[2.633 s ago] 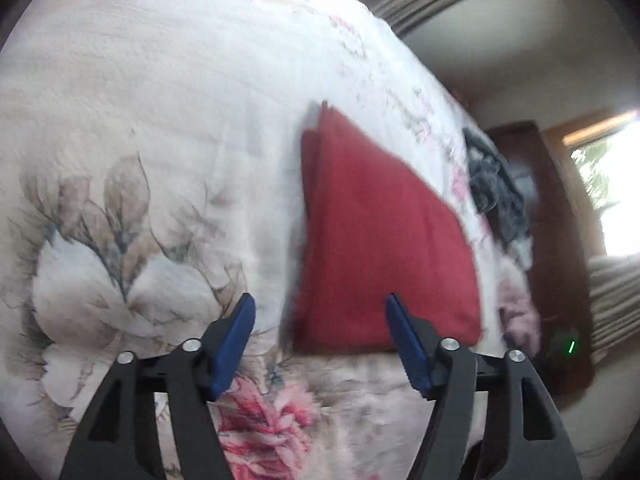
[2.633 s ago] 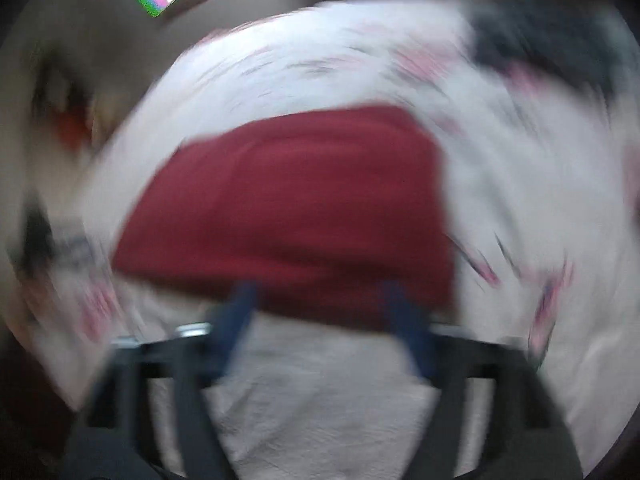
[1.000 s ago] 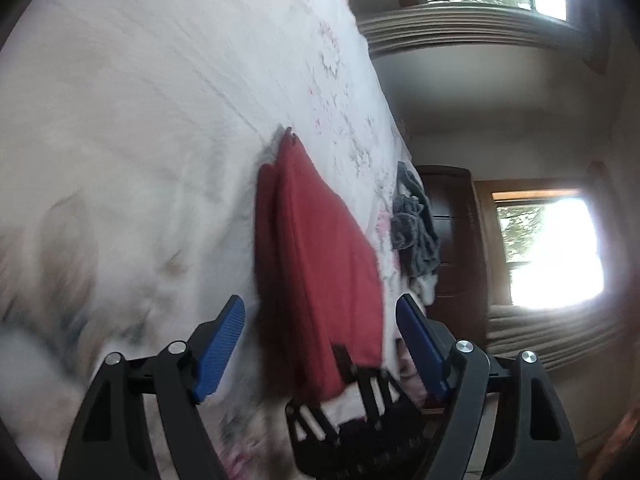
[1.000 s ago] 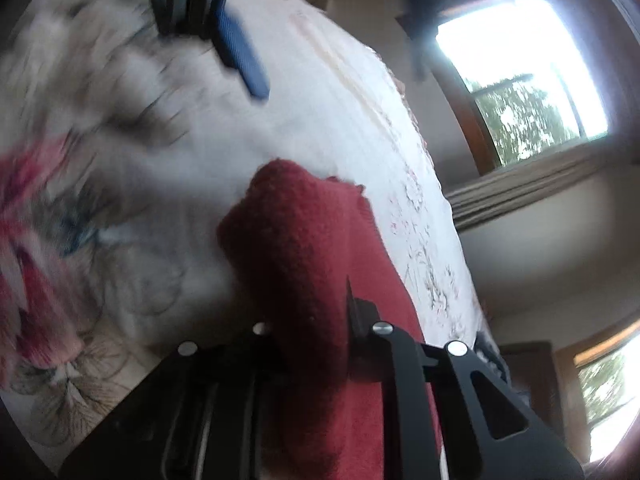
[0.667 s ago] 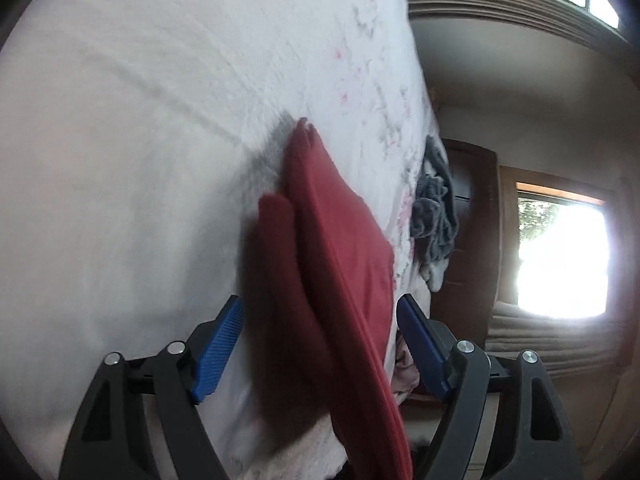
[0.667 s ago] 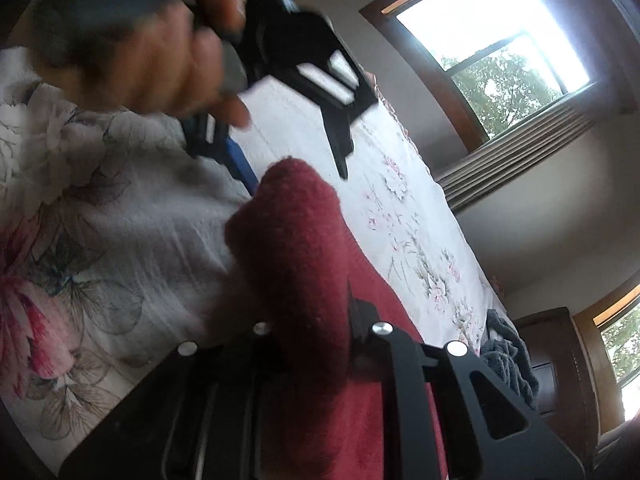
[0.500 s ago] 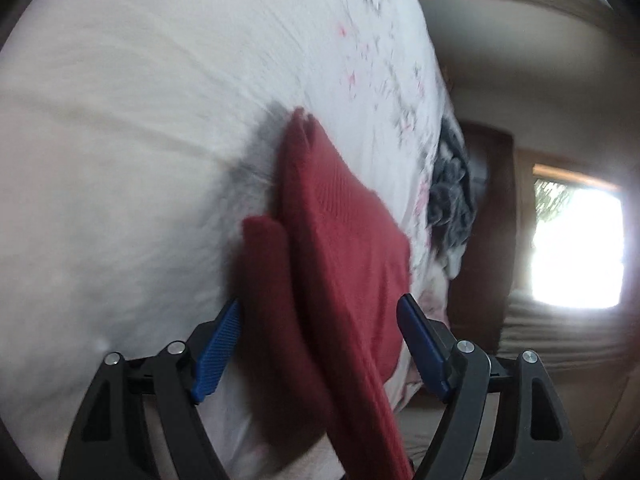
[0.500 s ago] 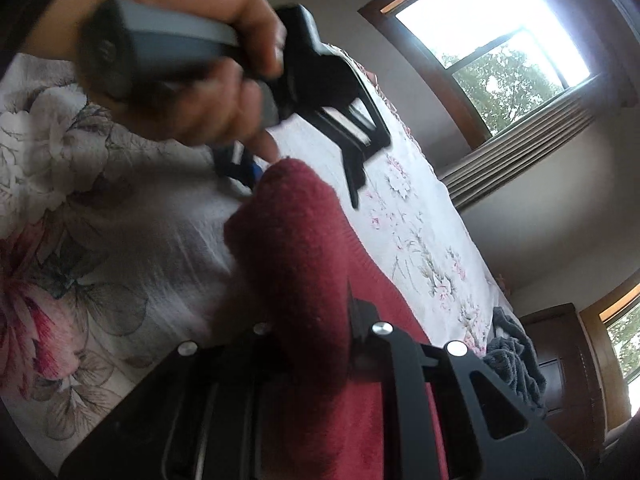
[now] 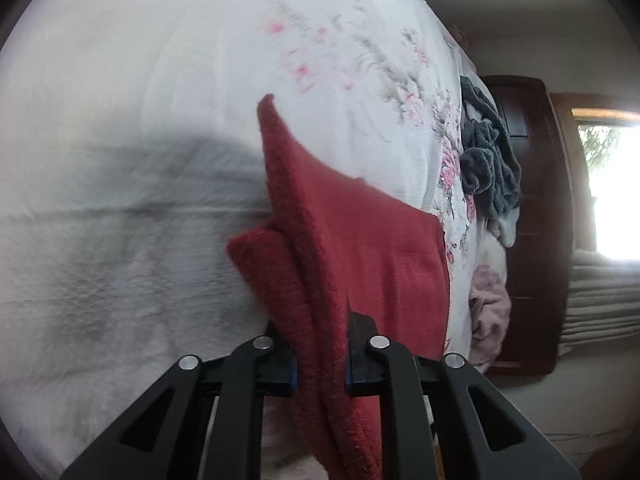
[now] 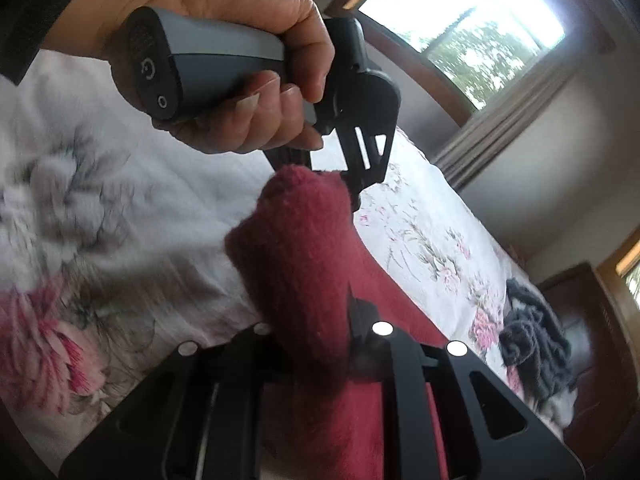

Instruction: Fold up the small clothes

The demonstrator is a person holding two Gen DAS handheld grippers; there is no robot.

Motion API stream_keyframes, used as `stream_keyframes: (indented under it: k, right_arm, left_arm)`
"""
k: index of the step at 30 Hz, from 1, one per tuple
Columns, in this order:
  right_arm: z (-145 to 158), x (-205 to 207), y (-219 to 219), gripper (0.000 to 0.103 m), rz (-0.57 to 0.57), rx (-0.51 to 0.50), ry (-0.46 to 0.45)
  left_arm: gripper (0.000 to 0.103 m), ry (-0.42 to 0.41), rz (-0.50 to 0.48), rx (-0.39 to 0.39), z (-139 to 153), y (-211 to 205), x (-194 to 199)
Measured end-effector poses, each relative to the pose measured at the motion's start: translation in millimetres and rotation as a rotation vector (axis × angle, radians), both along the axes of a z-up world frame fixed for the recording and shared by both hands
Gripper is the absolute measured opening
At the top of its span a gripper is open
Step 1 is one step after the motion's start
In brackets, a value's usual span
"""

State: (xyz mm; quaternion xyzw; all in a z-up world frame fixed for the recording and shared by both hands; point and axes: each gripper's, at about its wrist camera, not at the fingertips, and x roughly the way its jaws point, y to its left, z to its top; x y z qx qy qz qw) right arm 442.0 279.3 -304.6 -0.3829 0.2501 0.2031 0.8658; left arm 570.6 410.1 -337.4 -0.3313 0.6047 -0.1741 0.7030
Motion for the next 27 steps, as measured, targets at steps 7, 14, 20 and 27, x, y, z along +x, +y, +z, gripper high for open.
stream_keyframes:
  k: [7, 14, 20, 27]
  right_arm:
    - [57, 16, -50, 0.014, -0.111, 0.180, 0.027]
    - [92, 36, -126, 0.014, -0.229, 0.402, 0.122]
    - [85, 38, -186, 0.014, -0.310, 0.524, 0.193]
    - [56, 49, -256, 0.014, -0.393, 0.690, 0.326]
  left_arm:
    - [0.014, -0.046, -0.071, 0.164, 79, -58, 16]
    - [0.014, -0.059, -0.157, 0.348, 127, -148, 31]
    - [0.014, -0.046, -0.234, 0.481, 128, -234, 43]
    - [0.014, -0.014, -0.321, 0.615, 92, -320, 52]
